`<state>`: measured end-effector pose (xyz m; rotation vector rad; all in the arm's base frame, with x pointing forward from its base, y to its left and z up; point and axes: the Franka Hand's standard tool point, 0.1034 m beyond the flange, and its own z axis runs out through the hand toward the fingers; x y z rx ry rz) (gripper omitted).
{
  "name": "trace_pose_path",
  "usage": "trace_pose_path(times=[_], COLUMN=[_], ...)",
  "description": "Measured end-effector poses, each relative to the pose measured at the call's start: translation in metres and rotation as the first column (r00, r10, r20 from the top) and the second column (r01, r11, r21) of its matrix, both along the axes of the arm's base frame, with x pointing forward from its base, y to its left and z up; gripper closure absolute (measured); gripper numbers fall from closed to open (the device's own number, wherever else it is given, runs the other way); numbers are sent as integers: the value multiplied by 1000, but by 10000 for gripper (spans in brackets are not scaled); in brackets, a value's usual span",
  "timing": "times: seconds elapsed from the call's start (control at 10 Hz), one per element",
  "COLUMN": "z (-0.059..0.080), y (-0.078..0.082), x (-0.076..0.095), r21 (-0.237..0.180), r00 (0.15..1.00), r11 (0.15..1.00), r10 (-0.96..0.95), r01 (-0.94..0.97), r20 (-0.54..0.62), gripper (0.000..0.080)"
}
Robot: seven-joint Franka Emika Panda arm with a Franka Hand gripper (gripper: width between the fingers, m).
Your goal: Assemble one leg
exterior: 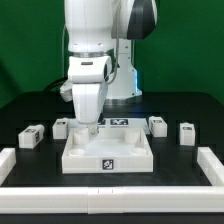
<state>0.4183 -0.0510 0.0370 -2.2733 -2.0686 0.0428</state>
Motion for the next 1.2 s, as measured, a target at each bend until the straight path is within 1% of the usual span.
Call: trace_pose_path(times=[0.1,0.2,0.3,0.4,0.6,0.7,0.8,1.0,1.1,1.2], z=[-9,-19,-25,-29,-30,-30,-30,-30,-30,-30], y=[-1,1,4,5,4,4,4,4,4,4], x=[-15,-28,-36,-39,-38,-38,-38,-38,-38,-38], r21=[8,13,16,18,18,18,18,17,17,17], r00=[999,999,999,999,999,999,999,999,999,999], r11=[1000,1000,1000,1000,1000,1000,1000,1000,1000,1000], r10=[21,21,24,27,23,21,21,21,20,20], r01=[-21,-21,-24,-26,-22,-21,-20,-20,-20,-20], r20=[-26,-35,-37,-39,-39,-39,-40,-40,-40,-40], gripper=[150,150,150,150,150,180,180,539,539,680])
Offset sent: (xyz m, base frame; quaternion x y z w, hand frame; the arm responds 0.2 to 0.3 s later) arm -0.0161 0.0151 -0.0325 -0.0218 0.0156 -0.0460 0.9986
